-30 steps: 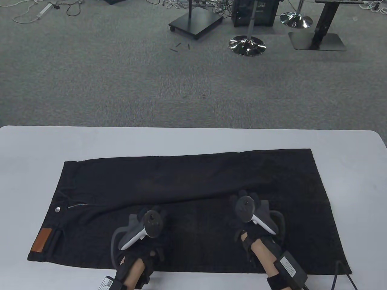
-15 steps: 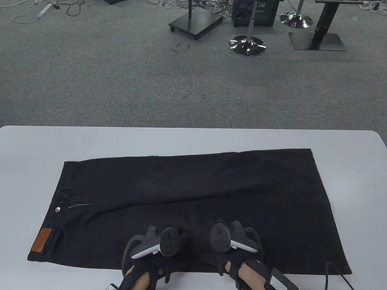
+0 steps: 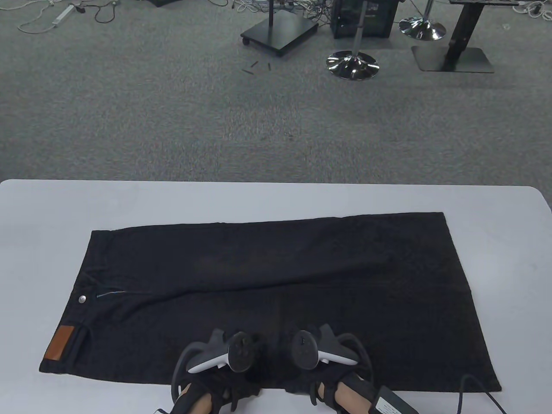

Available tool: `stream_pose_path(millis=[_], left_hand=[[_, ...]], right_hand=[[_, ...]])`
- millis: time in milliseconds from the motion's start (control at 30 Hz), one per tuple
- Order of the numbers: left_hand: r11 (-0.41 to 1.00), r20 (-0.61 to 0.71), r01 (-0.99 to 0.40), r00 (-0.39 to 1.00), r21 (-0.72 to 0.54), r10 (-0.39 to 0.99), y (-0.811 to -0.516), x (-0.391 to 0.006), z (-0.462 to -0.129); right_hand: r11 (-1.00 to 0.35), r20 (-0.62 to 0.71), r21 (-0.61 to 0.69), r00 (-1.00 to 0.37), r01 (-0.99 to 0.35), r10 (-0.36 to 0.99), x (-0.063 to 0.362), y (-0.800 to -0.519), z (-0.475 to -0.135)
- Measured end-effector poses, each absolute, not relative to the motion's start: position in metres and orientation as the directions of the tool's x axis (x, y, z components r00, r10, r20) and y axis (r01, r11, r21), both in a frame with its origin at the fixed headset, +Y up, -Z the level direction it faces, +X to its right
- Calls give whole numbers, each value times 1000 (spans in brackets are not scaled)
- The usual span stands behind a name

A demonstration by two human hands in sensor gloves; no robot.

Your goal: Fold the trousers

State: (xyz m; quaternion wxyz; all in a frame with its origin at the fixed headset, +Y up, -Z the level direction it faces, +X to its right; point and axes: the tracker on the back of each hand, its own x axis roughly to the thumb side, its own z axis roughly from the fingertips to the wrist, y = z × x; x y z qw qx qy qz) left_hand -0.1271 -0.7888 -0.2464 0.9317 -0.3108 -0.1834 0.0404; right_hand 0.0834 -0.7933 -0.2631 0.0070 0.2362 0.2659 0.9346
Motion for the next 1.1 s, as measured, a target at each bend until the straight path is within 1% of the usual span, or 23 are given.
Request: stream_pose_path(millis=[267, 400, 500, 667, 800, 900, 967, 1033, 1100], left_hand=[[807, 316, 52, 934, -588, 169, -788, -126, -246], [810, 320, 60, 934, -583, 161, -788, -126, -245], [814, 320, 63, 935, -577, 154, -788, -125, -245], [857, 312, 67, 943, -511, 113, -786, -121, -246], [908, 337, 88, 940, -410, 61, -781, -117, -247], [914, 324, 50, 942, -402, 91, -779, -118, -248], [914, 311, 19, 943, -405, 118, -777, -120, -250], [909, 288, -42, 941, -415, 175, -775, -124, -251], [904, 275, -96, 934, -417, 227, -772, -127, -252]], right_hand=[[-841, 436, 524, -891, 136, 128, 81, -795, -261], [-861, 439, 490, -892, 136, 109, 78, -794, -260], [-894, 429, 438, -896, 96, 114, 76, -793, -259], [-913, 420, 403, -900, 68, 118, 75, -793, -260], [-917, 404, 399, -901, 18, 158, 76, -791, -262], [-910, 406, 415, -900, 26, 159, 77, -792, -262], [-900, 419, 431, -897, 59, 142, 76, -793, -260], [-896, 433, 430, -895, 107, 101, 75, -793, -260], [-903, 426, 419, -899, 96, 101, 74, -790, -262]])
